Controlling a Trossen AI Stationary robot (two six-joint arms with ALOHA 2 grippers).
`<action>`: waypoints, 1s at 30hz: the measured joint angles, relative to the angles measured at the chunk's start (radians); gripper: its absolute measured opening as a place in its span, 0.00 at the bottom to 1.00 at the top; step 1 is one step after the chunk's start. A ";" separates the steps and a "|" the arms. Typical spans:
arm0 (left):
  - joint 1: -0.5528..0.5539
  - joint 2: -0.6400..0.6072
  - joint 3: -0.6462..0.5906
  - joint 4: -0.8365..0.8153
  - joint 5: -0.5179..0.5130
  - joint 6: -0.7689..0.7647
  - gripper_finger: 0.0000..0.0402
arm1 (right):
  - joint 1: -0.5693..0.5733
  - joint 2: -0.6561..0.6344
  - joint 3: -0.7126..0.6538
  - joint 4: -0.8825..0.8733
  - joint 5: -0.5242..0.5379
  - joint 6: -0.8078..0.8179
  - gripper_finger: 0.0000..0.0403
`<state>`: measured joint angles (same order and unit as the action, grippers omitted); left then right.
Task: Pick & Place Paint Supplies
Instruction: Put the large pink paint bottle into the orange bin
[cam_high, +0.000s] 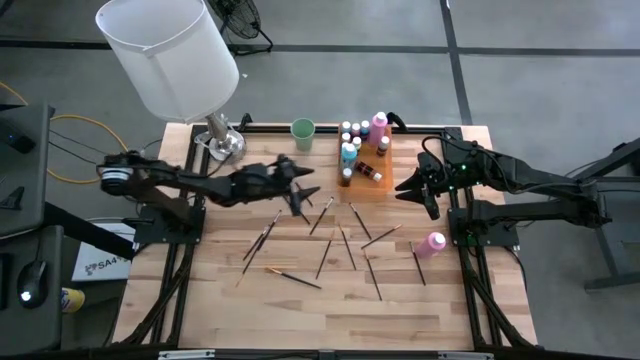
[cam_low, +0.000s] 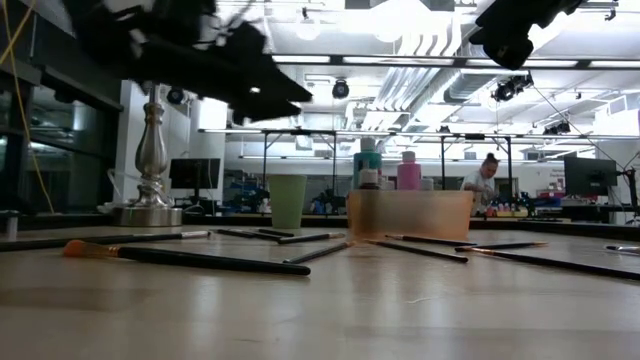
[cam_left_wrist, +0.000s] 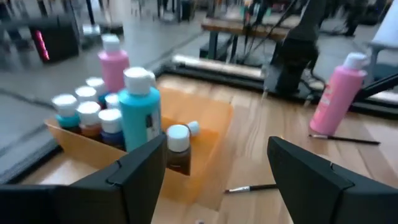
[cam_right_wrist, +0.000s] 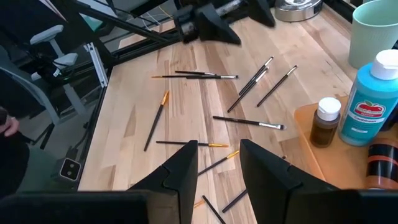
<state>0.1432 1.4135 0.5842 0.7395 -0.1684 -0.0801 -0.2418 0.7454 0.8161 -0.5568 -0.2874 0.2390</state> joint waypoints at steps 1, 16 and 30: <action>0.000 -0.024 -0.034 0.042 0.004 0.013 0.68 | 0.000 0.000 0.000 0.000 0.000 0.000 0.28; 0.002 -0.408 -0.373 0.141 -0.006 -0.001 0.68 | 0.000 0.000 0.000 0.000 0.000 0.000 0.28; 0.097 -0.723 -0.448 -0.139 0.135 -0.002 0.68 | 0.000 0.000 0.000 0.000 0.000 0.000 0.28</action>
<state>0.2404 0.6900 0.1360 0.6003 -0.0335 -0.0826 -0.2420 0.7456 0.8162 -0.5564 -0.2872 0.2390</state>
